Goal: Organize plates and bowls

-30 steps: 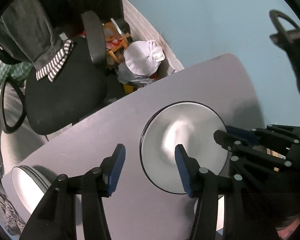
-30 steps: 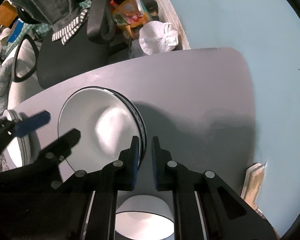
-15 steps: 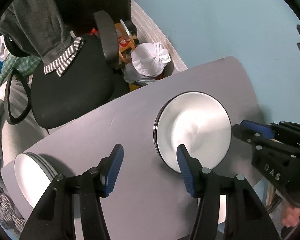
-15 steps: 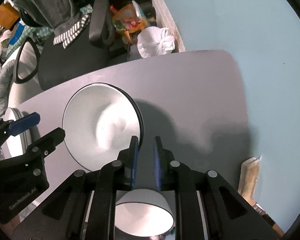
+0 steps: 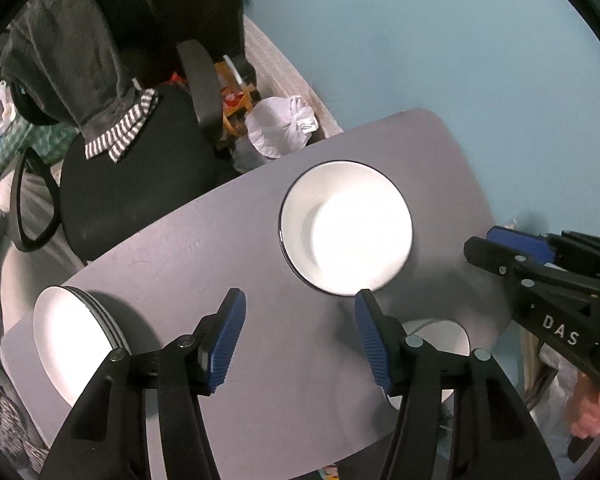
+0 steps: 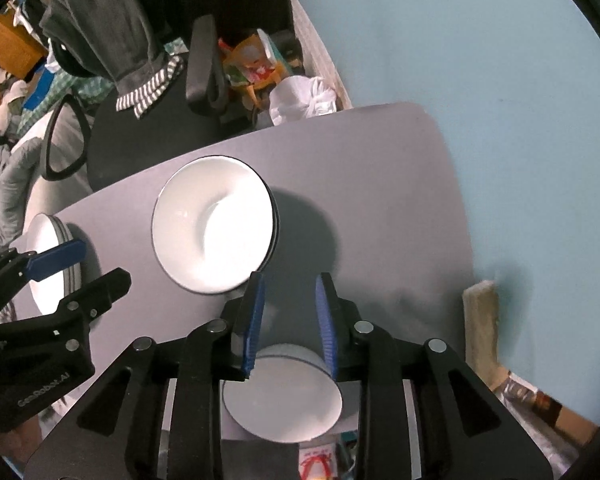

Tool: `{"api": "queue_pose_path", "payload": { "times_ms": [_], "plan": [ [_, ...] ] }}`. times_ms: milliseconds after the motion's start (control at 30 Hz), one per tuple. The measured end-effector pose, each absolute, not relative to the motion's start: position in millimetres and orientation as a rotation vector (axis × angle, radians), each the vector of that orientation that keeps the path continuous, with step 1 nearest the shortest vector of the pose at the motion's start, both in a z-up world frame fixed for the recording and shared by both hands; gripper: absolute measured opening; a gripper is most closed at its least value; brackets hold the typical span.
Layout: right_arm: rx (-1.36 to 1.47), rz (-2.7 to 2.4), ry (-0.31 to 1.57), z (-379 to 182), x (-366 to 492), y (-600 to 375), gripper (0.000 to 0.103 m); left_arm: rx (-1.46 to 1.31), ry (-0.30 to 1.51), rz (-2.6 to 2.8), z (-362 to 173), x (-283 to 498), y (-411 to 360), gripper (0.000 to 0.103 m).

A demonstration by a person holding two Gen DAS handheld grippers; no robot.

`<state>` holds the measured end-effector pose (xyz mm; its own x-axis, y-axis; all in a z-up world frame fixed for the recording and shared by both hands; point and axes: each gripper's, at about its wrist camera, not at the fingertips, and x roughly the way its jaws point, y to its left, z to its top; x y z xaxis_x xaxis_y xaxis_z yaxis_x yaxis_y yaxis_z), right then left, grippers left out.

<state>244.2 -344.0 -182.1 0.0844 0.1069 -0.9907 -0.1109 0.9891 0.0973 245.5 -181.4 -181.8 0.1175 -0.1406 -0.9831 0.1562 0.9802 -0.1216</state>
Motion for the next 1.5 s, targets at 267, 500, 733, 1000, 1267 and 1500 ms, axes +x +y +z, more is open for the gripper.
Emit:
{"api": "queue_pose_path", "payload": {
  "times_ms": [267,500,733,1000,1267,1500],
  "plan": [
    [-0.004,0.150,1.443,-164,219,-347,0.029,0.010,1.434,-0.258,-174,225,-185,0.060],
    [0.025,0.110,1.444,-160,199,-358,0.029,0.042,1.433,-0.300,-171,205,-194,0.060],
    [0.038,0.074,1.449,-157,172,-373,0.039,0.092,1.415,-0.354,-167,186,-206,0.060],
    [0.089,0.053,1.458,-159,143,-384,0.050,0.098,1.443,-0.413,-180,168,-217,0.064],
    [0.123,0.030,1.484,-182,132,-390,0.056,0.091,1.472,-0.433,-197,159,-225,0.067],
    [0.145,-0.008,1.512,-207,126,-399,0.056,0.101,1.511,-0.435,-224,157,-236,0.070]
  ]
}}
